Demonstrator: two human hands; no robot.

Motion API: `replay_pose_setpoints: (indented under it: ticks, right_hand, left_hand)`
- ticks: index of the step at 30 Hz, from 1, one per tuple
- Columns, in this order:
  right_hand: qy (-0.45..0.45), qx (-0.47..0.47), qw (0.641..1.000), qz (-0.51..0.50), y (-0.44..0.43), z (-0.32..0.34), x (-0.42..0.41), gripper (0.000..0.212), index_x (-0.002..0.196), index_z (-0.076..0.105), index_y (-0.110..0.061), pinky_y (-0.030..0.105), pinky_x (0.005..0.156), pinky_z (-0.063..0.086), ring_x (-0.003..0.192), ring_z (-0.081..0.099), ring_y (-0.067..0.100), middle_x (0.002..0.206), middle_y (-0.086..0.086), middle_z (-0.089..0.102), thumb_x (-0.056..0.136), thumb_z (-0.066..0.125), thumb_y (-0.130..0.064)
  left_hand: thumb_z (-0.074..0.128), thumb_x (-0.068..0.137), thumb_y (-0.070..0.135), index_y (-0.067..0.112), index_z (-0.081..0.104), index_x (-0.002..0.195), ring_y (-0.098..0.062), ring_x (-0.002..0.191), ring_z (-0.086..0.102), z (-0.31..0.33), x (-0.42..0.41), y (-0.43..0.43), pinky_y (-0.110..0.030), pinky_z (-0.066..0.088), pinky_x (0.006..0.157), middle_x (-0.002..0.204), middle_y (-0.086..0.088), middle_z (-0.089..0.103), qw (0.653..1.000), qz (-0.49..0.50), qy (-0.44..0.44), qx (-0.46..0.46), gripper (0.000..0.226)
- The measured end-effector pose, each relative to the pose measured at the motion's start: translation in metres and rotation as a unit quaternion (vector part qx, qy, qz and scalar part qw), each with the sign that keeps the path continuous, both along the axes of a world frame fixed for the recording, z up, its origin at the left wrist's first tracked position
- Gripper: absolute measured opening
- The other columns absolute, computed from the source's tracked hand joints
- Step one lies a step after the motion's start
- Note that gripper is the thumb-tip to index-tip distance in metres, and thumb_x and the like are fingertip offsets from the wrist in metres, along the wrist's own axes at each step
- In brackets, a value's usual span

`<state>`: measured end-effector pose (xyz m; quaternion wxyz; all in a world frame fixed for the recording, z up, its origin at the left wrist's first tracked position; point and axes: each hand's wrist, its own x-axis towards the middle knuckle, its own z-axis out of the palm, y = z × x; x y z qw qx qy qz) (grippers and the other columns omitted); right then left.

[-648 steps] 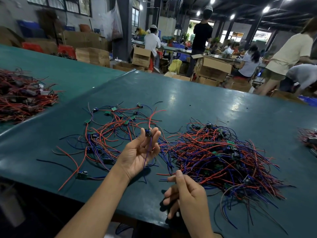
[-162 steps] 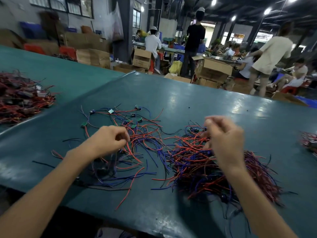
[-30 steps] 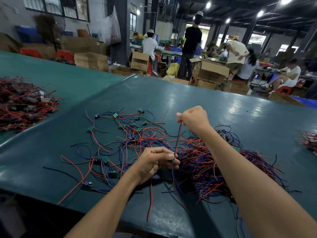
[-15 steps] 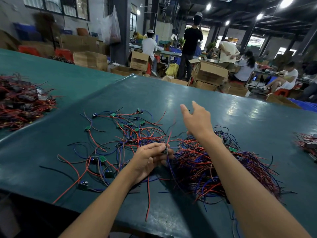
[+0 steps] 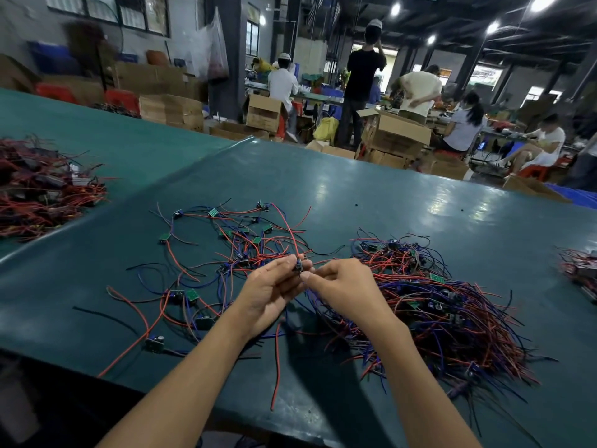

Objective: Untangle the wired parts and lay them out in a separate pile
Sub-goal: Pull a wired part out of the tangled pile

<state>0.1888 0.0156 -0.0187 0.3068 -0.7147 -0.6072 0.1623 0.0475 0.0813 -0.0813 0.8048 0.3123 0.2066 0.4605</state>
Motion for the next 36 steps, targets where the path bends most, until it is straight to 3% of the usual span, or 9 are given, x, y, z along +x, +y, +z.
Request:
replay_pose_setpoints:
  ticks: [4,8,10,13,20,24,28,32,36]
  right_hand:
    - [-0.016,-0.028,0.999,0.015,0.001,-0.013,-0.004,0.032,0.073,0.075,-0.011,0.027,0.060,0.047,0.059,0.057,0.015,0.067,0.011,0.070,0.089,0.070,-0.038]
    - [0.015,-0.020,0.999,0.029,-0.006,-0.020,-0.013,0.034,0.069,0.073,-0.013,0.032,0.071,0.057,0.069,0.070,0.021,0.065,0.003,0.073,0.096,0.063,-0.030]
    - [0.033,0.003,0.999,0.035,-0.014,-0.022,-0.019,0.034,0.070,0.071,-0.010,0.041,0.074,0.058,0.068,0.070,0.025,0.065,0.004,0.073,0.098,0.059,-0.028]
    - [0.055,0.017,0.997,0.045,-0.030,-0.023,-0.024,0.034,0.067,0.068,-0.013,0.042,0.072,0.059,0.060,0.069,0.021,0.062,0.000,0.072,0.098,0.059,-0.025]
    - [0.168,0.003,0.985,0.029,-0.080,-0.040,-0.014,0.029,0.073,0.072,-0.016,0.032,0.045,0.056,0.050,0.065,0.017,0.061,0.005,0.070,0.100,0.062,-0.019]
    - [0.262,0.006,0.965,-0.015,-0.095,-0.045,-0.004,0.026,0.076,0.074,-0.012,0.029,0.036,0.046,0.052,0.066,0.027,0.062,0.012,0.067,0.099,0.063,-0.017]
    - [0.292,0.030,0.955,-0.034,-0.104,-0.052,-0.007,0.033,0.078,0.075,-0.010,0.029,0.033,0.042,0.046,0.063,0.029,0.064,0.013,0.066,0.098,0.062,-0.032]
    - [0.369,0.076,0.923,-0.074,-0.109,-0.057,-0.008,0.042,0.078,0.078,-0.014,0.028,0.032,0.041,0.046,0.058,0.029,0.063,0.017,0.064,0.099,0.054,-0.042]
    - [0.361,0.083,0.926,-0.068,-0.109,-0.058,-0.009,0.042,0.077,0.078,-0.017,0.030,0.035,0.043,0.045,0.057,0.032,0.062,0.014,0.064,0.097,0.054,-0.046]
  left_hand:
    - [0.069,0.082,0.021,0.008,0.072,0.100,-0.020,0.086,0.075,-0.003,0.000,0.002,-0.028,0.061,0.069,0.102,-0.013,0.076,1.000,0.009,-0.006,0.002,0.022]
    - [0.070,0.083,0.018,0.004,0.069,0.102,-0.018,0.081,0.075,-0.004,0.000,0.003,-0.028,0.060,0.065,0.100,-0.016,0.076,0.998,0.052,0.014,0.016,0.024]
    - [0.069,0.083,0.016,0.002,0.069,0.100,-0.019,0.080,0.074,-0.004,0.001,0.004,-0.028,0.060,0.067,0.096,-0.017,0.076,0.997,0.078,0.014,0.025,0.022]
    - [0.063,0.094,0.009,0.000,0.069,0.099,-0.019,0.076,0.074,-0.005,0.000,0.006,-0.028,0.060,0.068,0.091,-0.017,0.076,0.993,0.113,0.010,0.021,0.012]
    - [0.059,0.099,0.007,0.001,0.070,0.098,-0.018,0.074,0.073,-0.005,-0.001,0.007,-0.029,0.061,0.069,0.092,-0.017,0.076,0.991,0.135,0.013,0.011,0.012]
    - [0.064,0.095,0.014,0.003,0.069,0.106,-0.018,0.080,0.075,-0.004,-0.001,0.006,-0.028,0.061,0.068,0.100,-0.017,0.076,0.993,0.115,0.006,0.003,0.016]
    - [0.065,0.088,0.019,0.001,0.064,0.114,-0.020,0.088,0.076,-0.002,-0.002,0.005,-0.028,0.060,0.065,0.107,-0.019,0.075,0.996,0.087,-0.020,-0.015,0.031]
    - [0.059,0.098,0.014,0.006,0.061,0.112,-0.024,0.092,0.076,-0.001,-0.003,0.004,-0.032,0.061,0.065,0.114,-0.024,0.072,0.998,0.038,-0.031,-0.042,0.016]
    - [0.049,0.104,0.014,0.011,0.054,0.119,-0.025,0.091,0.076,0.003,-0.003,0.000,-0.035,0.062,0.071,0.119,-0.026,0.070,0.998,-0.027,-0.040,-0.035,0.016]
